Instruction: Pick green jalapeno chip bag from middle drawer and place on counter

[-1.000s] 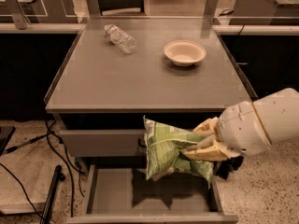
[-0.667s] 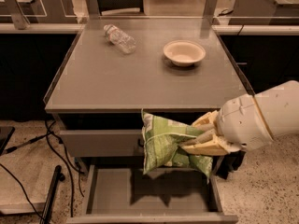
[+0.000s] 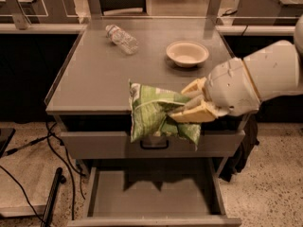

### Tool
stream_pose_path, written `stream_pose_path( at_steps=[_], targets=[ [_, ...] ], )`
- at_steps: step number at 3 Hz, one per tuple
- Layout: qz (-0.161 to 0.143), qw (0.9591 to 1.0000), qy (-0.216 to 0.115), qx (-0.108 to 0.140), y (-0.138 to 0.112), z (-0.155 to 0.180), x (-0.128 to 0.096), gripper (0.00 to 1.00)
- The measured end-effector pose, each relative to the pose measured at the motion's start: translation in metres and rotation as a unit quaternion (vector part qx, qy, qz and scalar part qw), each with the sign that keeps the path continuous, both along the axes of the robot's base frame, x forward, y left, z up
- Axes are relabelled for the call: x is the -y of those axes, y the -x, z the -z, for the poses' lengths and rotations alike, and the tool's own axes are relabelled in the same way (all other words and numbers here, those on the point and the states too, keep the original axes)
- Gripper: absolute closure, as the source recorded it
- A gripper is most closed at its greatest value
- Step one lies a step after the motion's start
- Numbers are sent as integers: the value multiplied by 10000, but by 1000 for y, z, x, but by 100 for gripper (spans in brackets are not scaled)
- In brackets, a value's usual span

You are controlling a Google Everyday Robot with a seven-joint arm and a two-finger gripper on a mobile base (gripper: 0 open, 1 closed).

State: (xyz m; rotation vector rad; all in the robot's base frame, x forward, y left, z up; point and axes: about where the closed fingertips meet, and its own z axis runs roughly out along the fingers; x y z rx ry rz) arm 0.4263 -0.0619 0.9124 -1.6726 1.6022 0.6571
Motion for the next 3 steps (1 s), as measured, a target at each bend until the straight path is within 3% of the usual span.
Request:
stream_pose_path(
  at_steps=[3],
  targets=[
    [-66, 9985, -153, 522, -116, -14, -42, 100]
  ],
)
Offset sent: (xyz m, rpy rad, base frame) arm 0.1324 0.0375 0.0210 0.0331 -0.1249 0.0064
